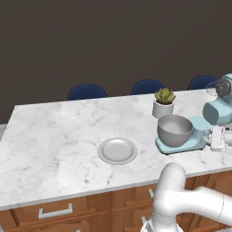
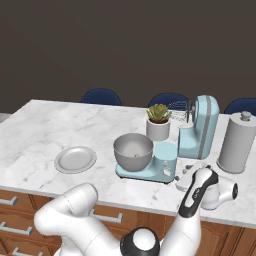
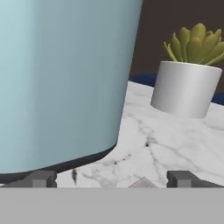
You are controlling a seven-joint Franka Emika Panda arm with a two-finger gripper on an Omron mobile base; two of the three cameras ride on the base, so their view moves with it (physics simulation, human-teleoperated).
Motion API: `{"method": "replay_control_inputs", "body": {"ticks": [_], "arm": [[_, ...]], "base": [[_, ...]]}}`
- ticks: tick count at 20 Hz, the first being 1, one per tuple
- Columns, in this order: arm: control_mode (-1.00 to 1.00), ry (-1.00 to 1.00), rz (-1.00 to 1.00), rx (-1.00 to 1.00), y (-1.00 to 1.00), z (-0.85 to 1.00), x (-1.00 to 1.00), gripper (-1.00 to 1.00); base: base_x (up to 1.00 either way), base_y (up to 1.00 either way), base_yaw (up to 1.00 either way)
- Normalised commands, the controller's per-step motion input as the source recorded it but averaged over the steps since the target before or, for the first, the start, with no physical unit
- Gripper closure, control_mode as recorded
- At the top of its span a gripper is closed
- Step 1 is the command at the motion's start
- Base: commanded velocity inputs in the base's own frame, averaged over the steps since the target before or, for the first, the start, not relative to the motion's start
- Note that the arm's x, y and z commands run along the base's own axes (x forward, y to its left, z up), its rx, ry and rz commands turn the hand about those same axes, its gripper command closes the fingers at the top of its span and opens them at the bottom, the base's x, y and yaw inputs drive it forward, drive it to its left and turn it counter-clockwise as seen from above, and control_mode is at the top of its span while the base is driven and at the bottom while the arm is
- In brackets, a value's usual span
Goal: Add butter and sugar cubes to the stand mixer bowl and then turn on the stand mixer to begin making frosting.
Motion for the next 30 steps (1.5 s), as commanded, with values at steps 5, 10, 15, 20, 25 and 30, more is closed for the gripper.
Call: {"method": "replay_control_inputs", "body": {"ticks": [5,10,15,20,25,30], "arm": [[-1.0,-0.03,0.07,0.0,-0.14,-0.49,0.05,-1.0],[-1.0,-0.11,0.03,0.0,-0.33,-0.14,0.0,-1.0],[-1.0,-0.13,0.0,0.0,-0.25,-0.05,0.0,-1.0],[-1.0,-0.01,0.01,0.0,-0.11,-0.32,0.1,-1.0],[-1.0,0.01,0.05,0.0,-0.34,-0.37,0.1,-1.0],[-1.0,0.04,0.05,0.0,-0.39,-0.45,0.07,-1.0]], "base": [[0.0,0.0,0.0],[0.0,0.0,0.0],[0.0,0.0,0.0],[0.0,0.0,0.0],[0.0,0.0,0.0],[0.0,0.0,0.0]]}}
